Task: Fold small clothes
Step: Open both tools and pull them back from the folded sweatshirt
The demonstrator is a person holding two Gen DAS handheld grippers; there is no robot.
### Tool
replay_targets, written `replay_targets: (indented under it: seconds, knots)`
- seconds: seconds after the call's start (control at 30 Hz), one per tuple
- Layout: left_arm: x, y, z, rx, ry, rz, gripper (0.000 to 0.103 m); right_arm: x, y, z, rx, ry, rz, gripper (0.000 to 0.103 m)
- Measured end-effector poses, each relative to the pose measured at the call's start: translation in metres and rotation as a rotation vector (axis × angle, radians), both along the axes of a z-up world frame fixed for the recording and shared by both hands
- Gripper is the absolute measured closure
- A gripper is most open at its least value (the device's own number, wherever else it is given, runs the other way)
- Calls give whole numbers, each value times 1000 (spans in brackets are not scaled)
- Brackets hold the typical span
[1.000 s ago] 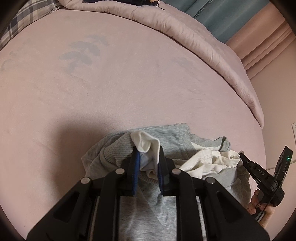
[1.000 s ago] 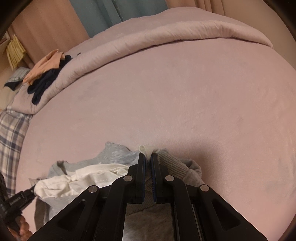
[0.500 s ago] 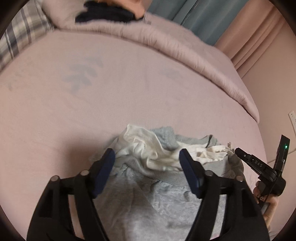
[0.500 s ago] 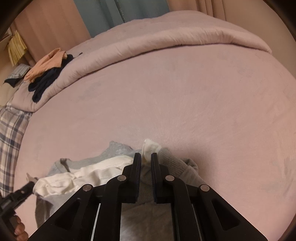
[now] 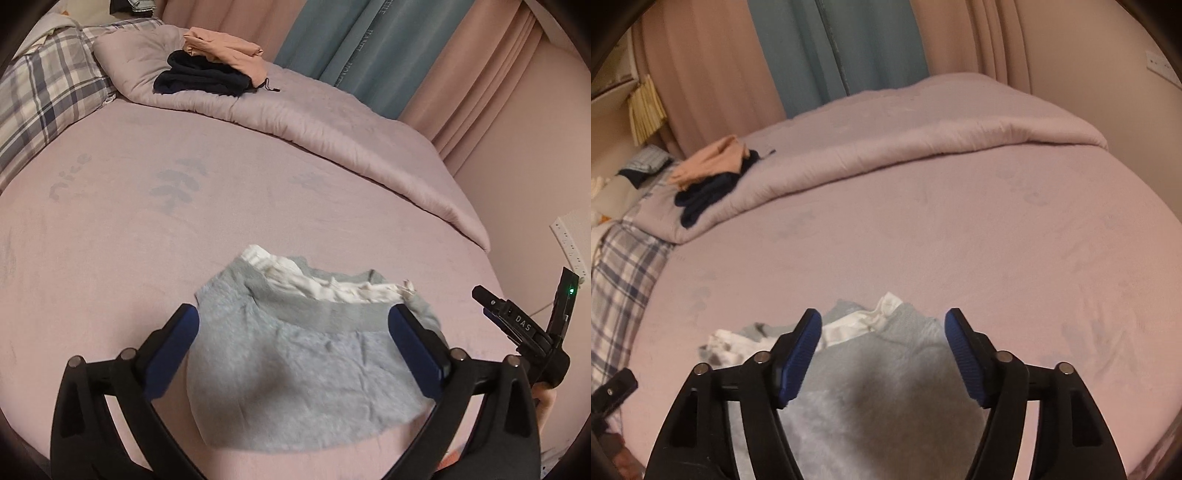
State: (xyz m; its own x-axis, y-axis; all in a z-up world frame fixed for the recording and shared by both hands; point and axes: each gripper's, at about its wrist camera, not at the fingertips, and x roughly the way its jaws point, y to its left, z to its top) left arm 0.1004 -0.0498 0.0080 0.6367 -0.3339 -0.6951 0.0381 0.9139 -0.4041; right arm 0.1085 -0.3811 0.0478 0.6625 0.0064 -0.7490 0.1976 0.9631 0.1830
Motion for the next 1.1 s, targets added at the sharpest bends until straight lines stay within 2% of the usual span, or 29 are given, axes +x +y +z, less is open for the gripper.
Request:
replay_targets:
  seconds: [0.2,0.37,0.63,0.93,1.1]
  knots:
    - [-29,-2,-5,42,1,0,1,-28,11,14,-9,-45,36,21]
    - [-48,8,-18,1,22,27,1,-45,23,20,-67,-71,42,16]
    - [-75,8,-37,33,62,36,1,-73,36,11,-107,-70,53,15]
    - [-85,-2,-64,87,131,22,1,-98,22,-17,-7,-31,16,14]
    - [-86,-7,-75,117,154,32,1,-104,7,-41,70,36,-14,14]
